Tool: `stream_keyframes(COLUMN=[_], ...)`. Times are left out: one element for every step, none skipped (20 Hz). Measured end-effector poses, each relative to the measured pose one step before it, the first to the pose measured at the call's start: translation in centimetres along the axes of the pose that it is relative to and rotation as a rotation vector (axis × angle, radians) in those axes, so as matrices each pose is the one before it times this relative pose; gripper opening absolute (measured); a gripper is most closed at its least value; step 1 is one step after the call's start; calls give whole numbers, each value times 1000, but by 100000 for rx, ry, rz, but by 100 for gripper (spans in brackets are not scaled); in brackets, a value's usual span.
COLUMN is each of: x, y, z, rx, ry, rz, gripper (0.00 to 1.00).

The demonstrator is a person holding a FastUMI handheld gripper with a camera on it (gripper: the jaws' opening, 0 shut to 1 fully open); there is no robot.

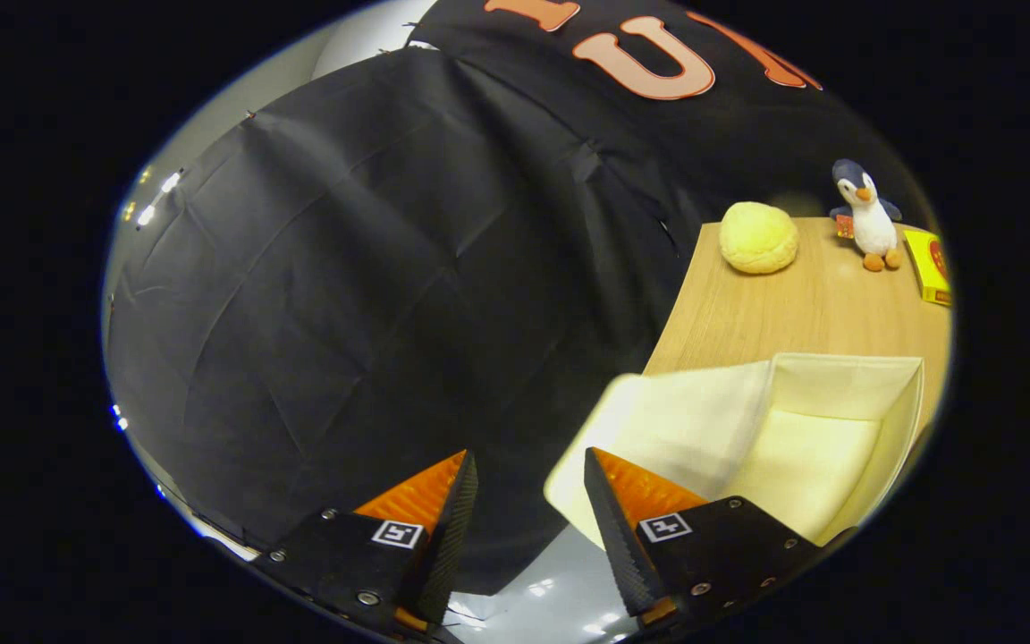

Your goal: Open the storage box then place both shoes into the box .Put the left shoe in first, then the right shoe, with the right side of both shoes facing outward in a uniform manner.

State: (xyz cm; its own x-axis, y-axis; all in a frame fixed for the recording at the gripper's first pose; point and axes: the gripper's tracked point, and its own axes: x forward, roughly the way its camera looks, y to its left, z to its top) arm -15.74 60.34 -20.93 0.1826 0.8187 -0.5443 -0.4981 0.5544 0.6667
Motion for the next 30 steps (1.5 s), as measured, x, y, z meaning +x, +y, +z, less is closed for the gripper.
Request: stream_keyframes(x=[-1103,-860,-1002,-1017,-962,-963,-941,-922,-856,-846,-1013,-534,-394,-273,-86,-2,-31,19,29,4,228,197,204,204,317,432,408,411,647,663], y=[-1169,-1392,-1577,-1408,-1626,-1779,-2028,-1967,-2258,-2513,-2587,-2421,-2537,-2316,-2225,-2080,-1886,-1693,-1444,-1024,-918,-733,-460,-510,-371,-619,-318,-215,27,-23], z=[23,12,24,-69,39,-11,88,-159,-65,36,-292,-754,-1048,-1178,-1522,-1856,-2014,-1856,-1565,-1337,-1197,-1186,-1196,-1051,-926,-1195,-986,-866,-678,-324], rx=[-2455,-2571,-2629,-2444,-2360,-2266,-1910,-1746,-1388,-1715,-1718,-1956,-1532,-1793,-1421,-909,-376,298,677,412,596,405,667,902,307,193,319,1023,970,794], ry=[-1266,-1142,-844,-769,-1319,-1806,-2276,-2106,-2331,-3170,-2680,-599,-55,761,2149,2818,2805,2305,1991,2049,1965,2598,2271,1166,749,1028,1959,2131,2110,1341], rz=[-2207,-2482,-2546,-2760,-2661,-3547,-3897,-4195,-4899,-5514,-5675,-4947,-5421,-4650,-4359,-3260,-3199,-2937,-2181,-1865,-1734,-200,-206,-492,-569,-755,-485,176,862,465], gripper=[75,76,77,78,81,82,85,86,86,86,87,87,87,87,87,87,87,86,85,85,85,84,83,81,80,80,79,78,76,73])
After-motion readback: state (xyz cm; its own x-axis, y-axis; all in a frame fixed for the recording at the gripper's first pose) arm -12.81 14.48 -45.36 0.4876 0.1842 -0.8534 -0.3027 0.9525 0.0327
